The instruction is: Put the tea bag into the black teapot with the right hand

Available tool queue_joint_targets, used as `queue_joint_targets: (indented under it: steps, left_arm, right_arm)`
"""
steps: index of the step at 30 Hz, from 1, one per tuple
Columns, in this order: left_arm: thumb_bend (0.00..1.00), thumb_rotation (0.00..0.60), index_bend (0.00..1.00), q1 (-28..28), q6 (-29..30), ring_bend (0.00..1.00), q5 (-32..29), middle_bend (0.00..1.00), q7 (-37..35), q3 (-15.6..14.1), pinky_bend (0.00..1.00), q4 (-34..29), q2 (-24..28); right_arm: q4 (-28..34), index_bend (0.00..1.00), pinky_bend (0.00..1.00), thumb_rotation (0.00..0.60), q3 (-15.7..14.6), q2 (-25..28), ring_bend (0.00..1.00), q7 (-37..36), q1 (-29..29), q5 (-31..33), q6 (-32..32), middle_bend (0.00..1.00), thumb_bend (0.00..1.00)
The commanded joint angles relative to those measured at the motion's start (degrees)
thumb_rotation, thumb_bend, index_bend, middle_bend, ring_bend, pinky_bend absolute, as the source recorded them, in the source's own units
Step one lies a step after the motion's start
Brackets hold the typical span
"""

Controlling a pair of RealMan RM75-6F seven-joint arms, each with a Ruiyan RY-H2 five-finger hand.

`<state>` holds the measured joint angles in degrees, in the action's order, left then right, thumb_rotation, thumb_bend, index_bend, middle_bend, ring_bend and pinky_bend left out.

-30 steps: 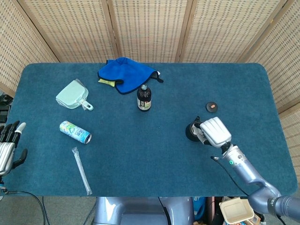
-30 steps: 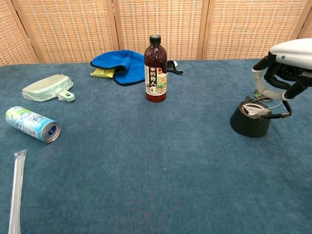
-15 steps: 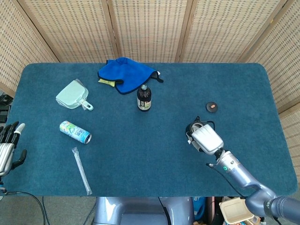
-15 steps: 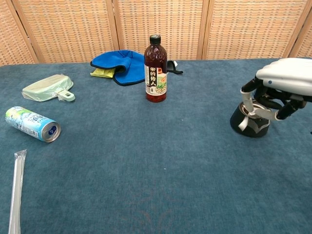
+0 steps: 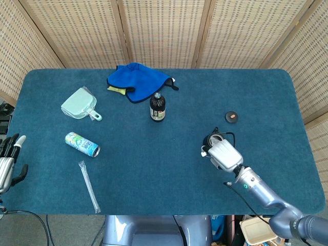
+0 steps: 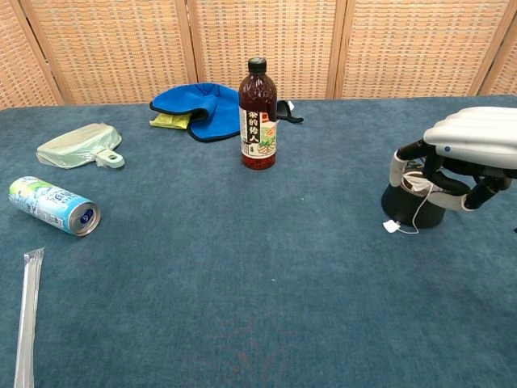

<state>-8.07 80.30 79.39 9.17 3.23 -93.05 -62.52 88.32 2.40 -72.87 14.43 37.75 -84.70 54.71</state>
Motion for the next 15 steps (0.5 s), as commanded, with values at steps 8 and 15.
queue_joint_targets:
  steps: [8,15]
  left_arm:
    - [0.48,0.600,0.00,0.1,0.3,0.00,0.3,0.00,-0.3,0.1,0.00,0.1,0.2]
    - [0.48,0.600,0.00,0.1,0.2,0.00,0.4,0.00,-0.1,0.1,0.00,-0.1,0.2]
  right_arm:
    - [3.3,0.27,1.00,0.505,1.0,4.4,0.91,-1.3,2.3,6.7,-7.7,0.94,0.64]
    - [4.2,0.26,1.00,0.232,1.4,6.3,0.95,-0.8,3.9,10.1,-11.6,0.97,0.77]
